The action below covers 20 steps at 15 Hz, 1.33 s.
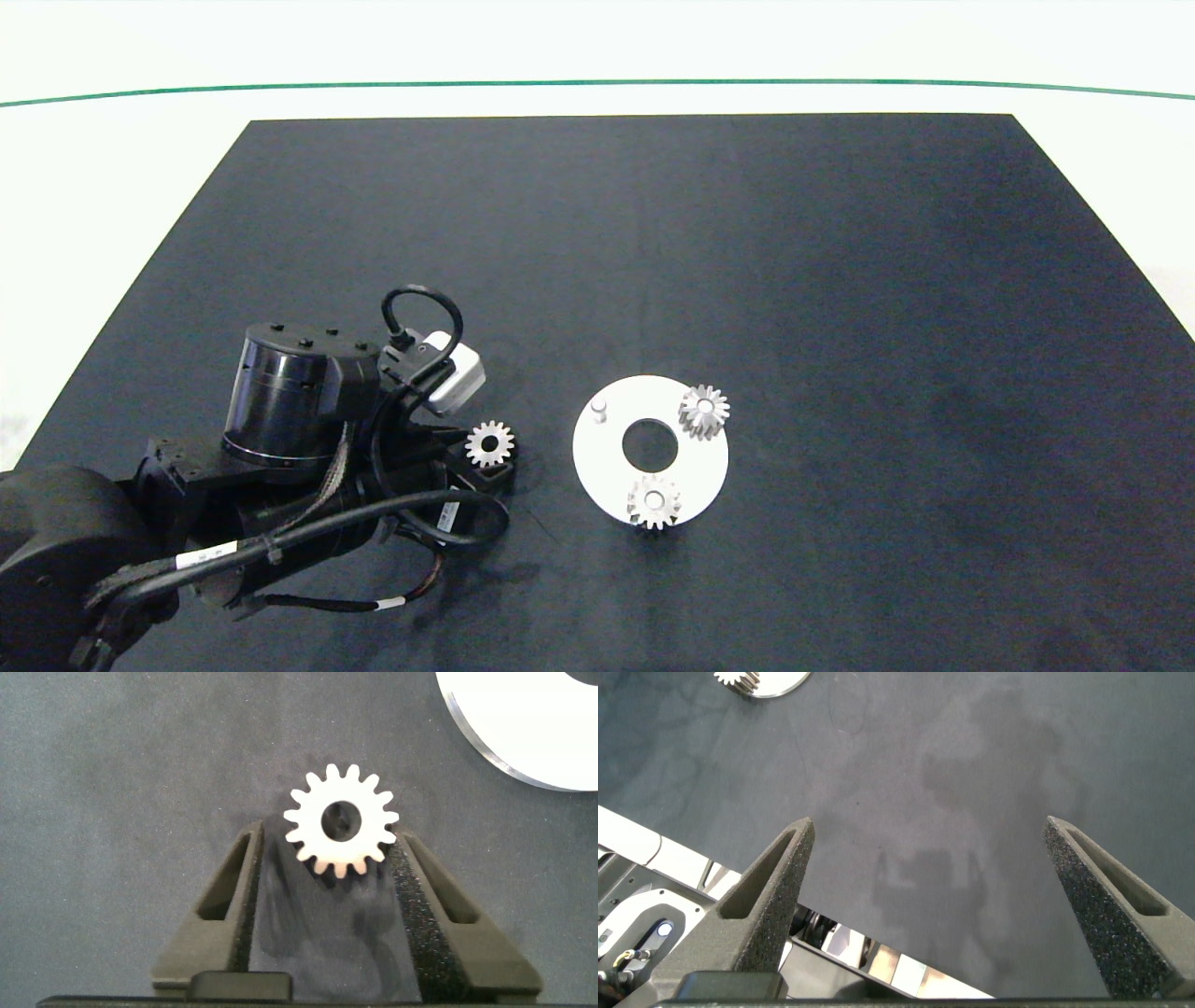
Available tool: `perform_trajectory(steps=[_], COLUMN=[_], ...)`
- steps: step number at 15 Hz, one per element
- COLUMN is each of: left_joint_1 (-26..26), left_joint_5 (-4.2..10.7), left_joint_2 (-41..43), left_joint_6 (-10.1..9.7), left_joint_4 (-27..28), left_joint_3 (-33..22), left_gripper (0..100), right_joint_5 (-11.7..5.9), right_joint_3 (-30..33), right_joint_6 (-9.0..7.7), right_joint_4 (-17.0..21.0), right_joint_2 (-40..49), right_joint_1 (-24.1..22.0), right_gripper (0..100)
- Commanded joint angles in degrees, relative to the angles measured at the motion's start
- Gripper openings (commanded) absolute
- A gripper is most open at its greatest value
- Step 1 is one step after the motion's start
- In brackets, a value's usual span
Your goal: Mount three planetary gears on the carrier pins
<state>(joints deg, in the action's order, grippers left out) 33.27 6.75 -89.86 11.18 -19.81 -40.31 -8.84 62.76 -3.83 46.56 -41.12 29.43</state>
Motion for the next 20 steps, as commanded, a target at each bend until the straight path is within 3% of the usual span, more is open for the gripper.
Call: perform_trajectory(steps=[1,20], left_joint_1=[0.04,0.66], left_joint_5=[0.72,0.98], left_joint_2=[0.03,-0.76], left_joint_6=[0.07,0.16], left_joint_4=[-0.14,-1.28], left_joint_3=[0.06,0.24], left_gripper=[43,5], right_joint_5=[-0.04,-0.04], right_joint_3=[0.00,0.00], right_joint_6=[-0.04,-0.13], right_joint_4=[0.29,0.29], right_joint_2=[-0.10,0.16], right_joint_1=[0.02,0.02], right_gripper=[100,100])
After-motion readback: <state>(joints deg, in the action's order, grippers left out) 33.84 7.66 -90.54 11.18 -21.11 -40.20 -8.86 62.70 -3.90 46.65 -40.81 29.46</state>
